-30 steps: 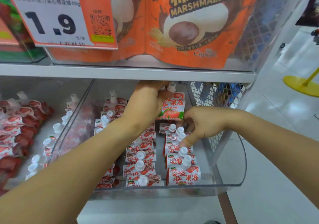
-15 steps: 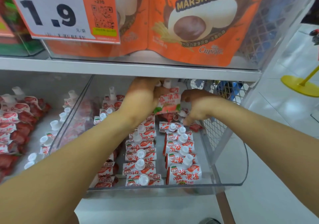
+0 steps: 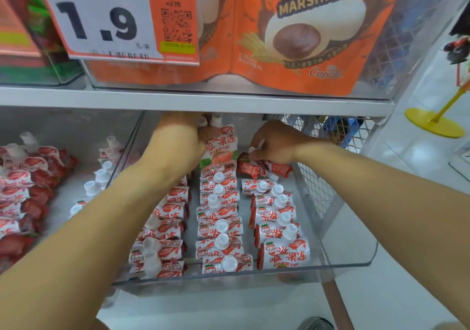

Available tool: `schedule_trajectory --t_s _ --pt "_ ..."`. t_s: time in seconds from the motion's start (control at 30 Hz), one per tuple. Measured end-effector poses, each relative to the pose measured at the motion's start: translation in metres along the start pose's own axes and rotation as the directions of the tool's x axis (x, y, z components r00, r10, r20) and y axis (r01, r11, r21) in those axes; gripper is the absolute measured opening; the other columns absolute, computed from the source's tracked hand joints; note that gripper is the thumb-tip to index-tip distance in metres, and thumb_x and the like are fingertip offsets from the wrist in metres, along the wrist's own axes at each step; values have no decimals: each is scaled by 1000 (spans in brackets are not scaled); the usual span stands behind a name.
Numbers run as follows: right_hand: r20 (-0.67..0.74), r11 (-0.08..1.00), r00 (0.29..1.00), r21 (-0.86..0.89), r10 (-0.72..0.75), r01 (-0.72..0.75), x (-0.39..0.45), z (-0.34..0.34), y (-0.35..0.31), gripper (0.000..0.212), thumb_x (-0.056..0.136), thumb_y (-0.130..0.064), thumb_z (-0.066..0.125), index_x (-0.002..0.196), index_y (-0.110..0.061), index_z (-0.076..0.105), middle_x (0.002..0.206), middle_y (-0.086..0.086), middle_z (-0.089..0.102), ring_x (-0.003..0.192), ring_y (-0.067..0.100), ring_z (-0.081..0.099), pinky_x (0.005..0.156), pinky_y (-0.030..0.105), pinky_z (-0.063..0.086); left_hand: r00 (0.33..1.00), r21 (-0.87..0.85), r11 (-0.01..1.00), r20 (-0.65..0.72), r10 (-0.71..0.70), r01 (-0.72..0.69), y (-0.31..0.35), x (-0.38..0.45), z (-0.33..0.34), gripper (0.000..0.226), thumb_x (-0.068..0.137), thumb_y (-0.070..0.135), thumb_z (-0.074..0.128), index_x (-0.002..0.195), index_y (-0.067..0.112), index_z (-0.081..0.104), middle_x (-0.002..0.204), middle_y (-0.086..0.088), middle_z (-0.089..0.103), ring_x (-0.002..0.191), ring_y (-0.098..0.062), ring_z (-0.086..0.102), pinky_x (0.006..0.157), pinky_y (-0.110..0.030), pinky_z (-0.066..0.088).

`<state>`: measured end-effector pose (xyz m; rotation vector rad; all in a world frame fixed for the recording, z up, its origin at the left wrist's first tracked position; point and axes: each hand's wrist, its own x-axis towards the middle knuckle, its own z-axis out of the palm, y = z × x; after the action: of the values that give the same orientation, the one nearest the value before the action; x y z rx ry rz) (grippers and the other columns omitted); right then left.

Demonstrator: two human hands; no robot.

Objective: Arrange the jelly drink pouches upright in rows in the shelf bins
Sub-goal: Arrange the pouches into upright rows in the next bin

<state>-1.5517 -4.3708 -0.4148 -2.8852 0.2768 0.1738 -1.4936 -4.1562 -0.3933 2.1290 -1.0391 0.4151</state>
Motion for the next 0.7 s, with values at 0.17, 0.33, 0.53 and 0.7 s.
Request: schedule_trajectory --t_s 0.17,0.33,0.53,0.7 --pt "1 990 994 -86 -111 111 0 2 -13 30 88 -45 69 105 -21 71 103 -3 61 92 17 59 77 30 48 1000 -19 1000 -1 -16 16 -3 -1 -1 9 90 13 65 95 6 68 83 0 57 71 -12 45 57 -16 26" --pt "211 968 976 -224 -63 110 10 20 -12 46 87 -55 65 123 -27 59 104 -2 46 100 25 58 75 28 43 995 -31 996 71 -77 80 -4 -2 -2 9 87 15 70 95 14 66 83 6 55 65 -4 44 54 1 27" --pt "135 949 988 -296 -68 106 11 36 -10 21 99 -26 54 117 -22 65 99 0 46 78 23 58 66 30 45 987 -64 992 128 -99 108 -13 -5 -6 12 84 20 72 92 17 65 88 -1 65 78 -18 59 60 -11 37" --pt "108 996 994 -77 -31 39 -8 -2 -2 21 98 -20 60 115 -27 70 109 -7 68 95 13 65 83 23 50 985 -102 989 148 -89 105 -15 -9 -10 11 83 21 74 89 19 65 83 2 61 72 -14 56 58 -10 35"
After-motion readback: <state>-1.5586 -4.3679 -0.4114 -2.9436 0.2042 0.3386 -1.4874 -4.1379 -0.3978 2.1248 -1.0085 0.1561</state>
